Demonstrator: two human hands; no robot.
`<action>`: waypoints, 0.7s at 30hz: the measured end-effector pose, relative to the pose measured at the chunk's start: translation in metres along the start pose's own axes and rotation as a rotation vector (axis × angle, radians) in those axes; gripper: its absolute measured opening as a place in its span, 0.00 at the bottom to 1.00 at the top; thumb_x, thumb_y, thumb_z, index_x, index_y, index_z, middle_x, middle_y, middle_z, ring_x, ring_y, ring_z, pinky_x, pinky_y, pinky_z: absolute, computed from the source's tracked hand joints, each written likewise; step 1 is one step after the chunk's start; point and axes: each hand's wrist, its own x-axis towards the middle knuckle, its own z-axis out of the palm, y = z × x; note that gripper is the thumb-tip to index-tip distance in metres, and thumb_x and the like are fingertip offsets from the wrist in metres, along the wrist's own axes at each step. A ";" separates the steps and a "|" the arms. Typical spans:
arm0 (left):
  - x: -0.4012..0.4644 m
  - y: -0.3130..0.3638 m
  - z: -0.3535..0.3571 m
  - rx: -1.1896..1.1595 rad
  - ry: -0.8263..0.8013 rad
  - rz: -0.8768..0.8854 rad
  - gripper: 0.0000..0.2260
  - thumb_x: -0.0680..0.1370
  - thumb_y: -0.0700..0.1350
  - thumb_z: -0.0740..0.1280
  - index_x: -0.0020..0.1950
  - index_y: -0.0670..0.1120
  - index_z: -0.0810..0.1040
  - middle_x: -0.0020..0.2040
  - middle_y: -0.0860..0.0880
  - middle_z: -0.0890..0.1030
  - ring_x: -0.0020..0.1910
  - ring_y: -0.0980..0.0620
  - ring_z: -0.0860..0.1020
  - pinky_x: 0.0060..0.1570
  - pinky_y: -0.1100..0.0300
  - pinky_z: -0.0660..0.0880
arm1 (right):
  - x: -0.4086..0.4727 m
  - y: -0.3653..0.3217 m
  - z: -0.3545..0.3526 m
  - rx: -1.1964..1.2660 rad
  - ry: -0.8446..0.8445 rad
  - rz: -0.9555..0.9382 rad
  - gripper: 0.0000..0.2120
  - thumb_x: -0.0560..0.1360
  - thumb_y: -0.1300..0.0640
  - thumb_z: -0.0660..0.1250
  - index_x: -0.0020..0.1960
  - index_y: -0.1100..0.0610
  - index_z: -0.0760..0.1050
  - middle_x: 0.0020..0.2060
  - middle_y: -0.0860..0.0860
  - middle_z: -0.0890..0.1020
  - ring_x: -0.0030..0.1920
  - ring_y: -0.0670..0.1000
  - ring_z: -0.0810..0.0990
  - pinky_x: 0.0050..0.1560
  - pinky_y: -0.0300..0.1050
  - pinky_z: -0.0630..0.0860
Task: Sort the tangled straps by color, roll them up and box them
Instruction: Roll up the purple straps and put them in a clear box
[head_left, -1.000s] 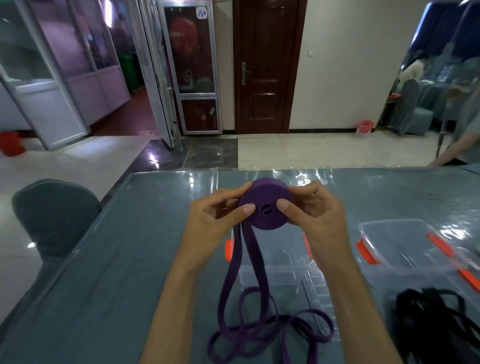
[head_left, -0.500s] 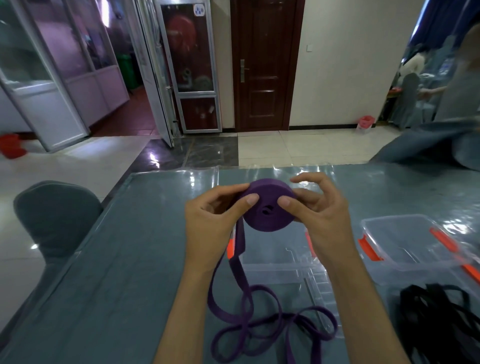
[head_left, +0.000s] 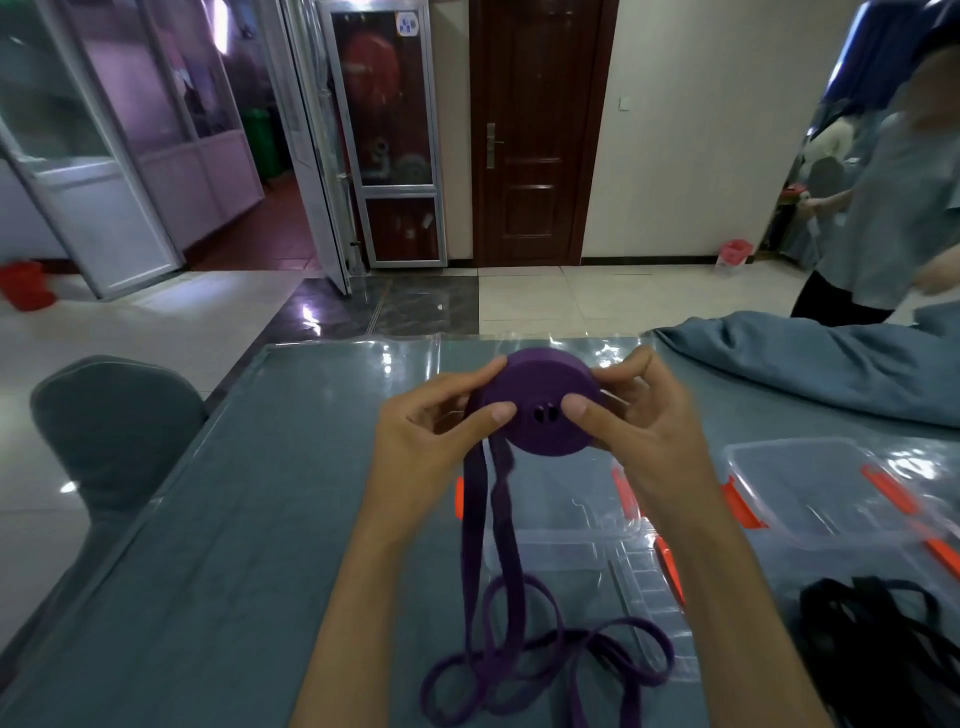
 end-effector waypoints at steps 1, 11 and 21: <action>-0.001 0.000 0.002 0.016 0.037 0.023 0.16 0.76 0.42 0.79 0.62 0.53 0.86 0.56 0.50 0.88 0.56 0.50 0.87 0.56 0.63 0.82 | 0.001 -0.001 -0.002 -0.018 -0.018 0.023 0.16 0.71 0.51 0.82 0.49 0.50 0.76 0.51 0.59 0.88 0.53 0.60 0.88 0.49 0.52 0.87; -0.002 -0.004 0.011 0.043 0.092 0.021 0.15 0.75 0.42 0.79 0.61 0.52 0.86 0.56 0.50 0.88 0.57 0.49 0.87 0.57 0.58 0.83 | -0.001 0.004 -0.006 -0.026 -0.017 0.025 0.14 0.71 0.51 0.82 0.48 0.49 0.77 0.50 0.58 0.88 0.51 0.60 0.89 0.46 0.48 0.86; -0.004 -0.006 0.009 0.012 0.130 -0.008 0.13 0.74 0.43 0.80 0.58 0.48 0.87 0.52 0.48 0.89 0.53 0.49 0.87 0.52 0.62 0.83 | -0.001 0.013 -0.003 -0.064 -0.032 0.028 0.15 0.72 0.55 0.80 0.54 0.49 0.77 0.51 0.57 0.88 0.51 0.60 0.89 0.49 0.53 0.87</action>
